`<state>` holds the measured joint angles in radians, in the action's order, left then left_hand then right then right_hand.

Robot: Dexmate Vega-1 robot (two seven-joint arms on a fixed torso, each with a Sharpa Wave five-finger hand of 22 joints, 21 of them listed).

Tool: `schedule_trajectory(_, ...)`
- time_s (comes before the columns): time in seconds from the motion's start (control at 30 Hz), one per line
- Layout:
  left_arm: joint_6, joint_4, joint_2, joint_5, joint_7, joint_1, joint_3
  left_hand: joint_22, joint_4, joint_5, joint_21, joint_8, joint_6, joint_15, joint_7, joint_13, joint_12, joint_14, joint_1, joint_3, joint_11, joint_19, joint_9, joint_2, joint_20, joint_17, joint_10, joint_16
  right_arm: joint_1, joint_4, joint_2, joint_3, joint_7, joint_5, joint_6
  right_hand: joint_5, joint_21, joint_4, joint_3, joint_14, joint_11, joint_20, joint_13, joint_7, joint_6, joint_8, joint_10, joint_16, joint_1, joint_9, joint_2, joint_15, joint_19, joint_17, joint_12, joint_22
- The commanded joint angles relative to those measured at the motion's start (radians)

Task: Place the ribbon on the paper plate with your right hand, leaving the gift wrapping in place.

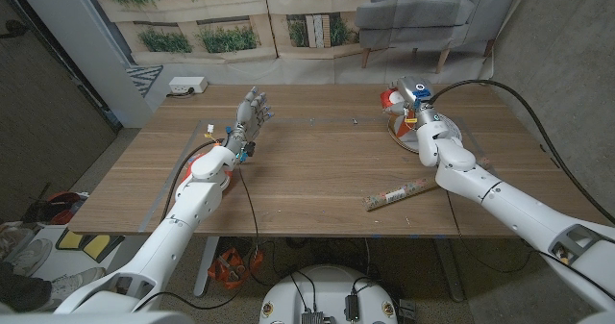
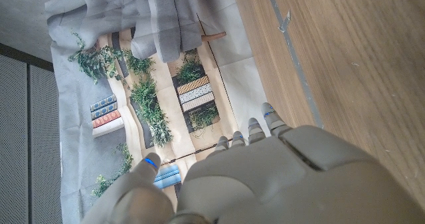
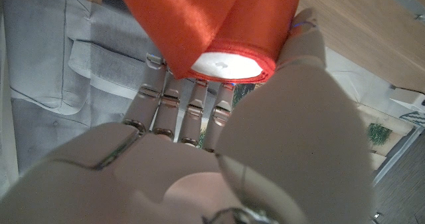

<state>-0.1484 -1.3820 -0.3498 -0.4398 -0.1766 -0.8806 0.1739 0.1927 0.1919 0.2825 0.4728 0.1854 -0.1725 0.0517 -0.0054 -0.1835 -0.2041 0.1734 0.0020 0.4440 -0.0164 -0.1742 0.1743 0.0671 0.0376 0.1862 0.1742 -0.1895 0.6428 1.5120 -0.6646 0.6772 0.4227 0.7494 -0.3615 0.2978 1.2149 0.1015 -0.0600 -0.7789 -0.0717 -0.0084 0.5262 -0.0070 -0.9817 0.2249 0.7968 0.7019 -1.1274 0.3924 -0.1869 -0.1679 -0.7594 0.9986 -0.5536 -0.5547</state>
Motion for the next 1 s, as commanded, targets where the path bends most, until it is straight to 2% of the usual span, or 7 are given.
schedule_trajectory(0.03, 0.002, -0.008, -0.004, -0.002, 0.004, -0.005, 0.0, 0.003, -0.001, 0.007, -0.003, 0.0, -0.106, 0.005, -0.005, -0.005, -0.001, 0.225, 0.001, 0.0, -0.004, -0.189, 0.006, 0.112, 0.002, 0.002, 0.23, -0.005, -0.005, -0.008, -0.005, 0.0, -0.025, -0.029, -0.052, 0.004, 0.005, -0.007, -0.004, -0.29, 0.046, -0.207, 0.089, 0.048, -0.095, 0.002, 0.055, 0.006, -0.34, 0.004, 0.329, 0.383, 0.075, 0.213, -0.182, 0.002)
schedule_trajectory(0.57, 0.004, -0.018, -0.008, -0.002, 0.011, -0.009, -0.001, 0.004, -0.001, 0.007, -0.004, 0.0, -0.105, 0.005, -0.005, -0.005, -0.002, 0.225, 0.001, 0.0, -0.004, -0.188, 0.006, 0.112, 0.002, 0.002, 0.229, -0.005, -0.018, -0.026, -0.004, 0.005, -0.068, -0.077, -0.116, 0.005, 0.014, -0.008, -0.001, -0.29, 0.047, -0.207, 0.092, 0.047, -0.096, -0.002, 0.054, 0.004, -0.342, 0.006, 0.33, 0.383, 0.078, 0.213, -0.179, 0.011)
schedule_trajectory(1.0, 0.009, -0.024, -0.013, -0.004, 0.014, -0.012, -0.002, 0.004, -0.001, 0.007, -0.005, 0.001, -0.105, 0.006, -0.005, -0.005, -0.001, 0.225, 0.001, 0.0, -0.005, -0.188, 0.006, 0.112, 0.002, 0.002, 0.23, -0.005, -0.054, -0.067, 0.003, 0.031, -0.131, -0.114, -0.152, 0.006, 0.022, -0.01, 0.001, -0.291, 0.045, -0.207, 0.094, 0.047, -0.098, -0.004, 0.056, 0.002, -0.344, 0.008, 0.33, 0.383, 0.082, 0.213, -0.177, 0.019)
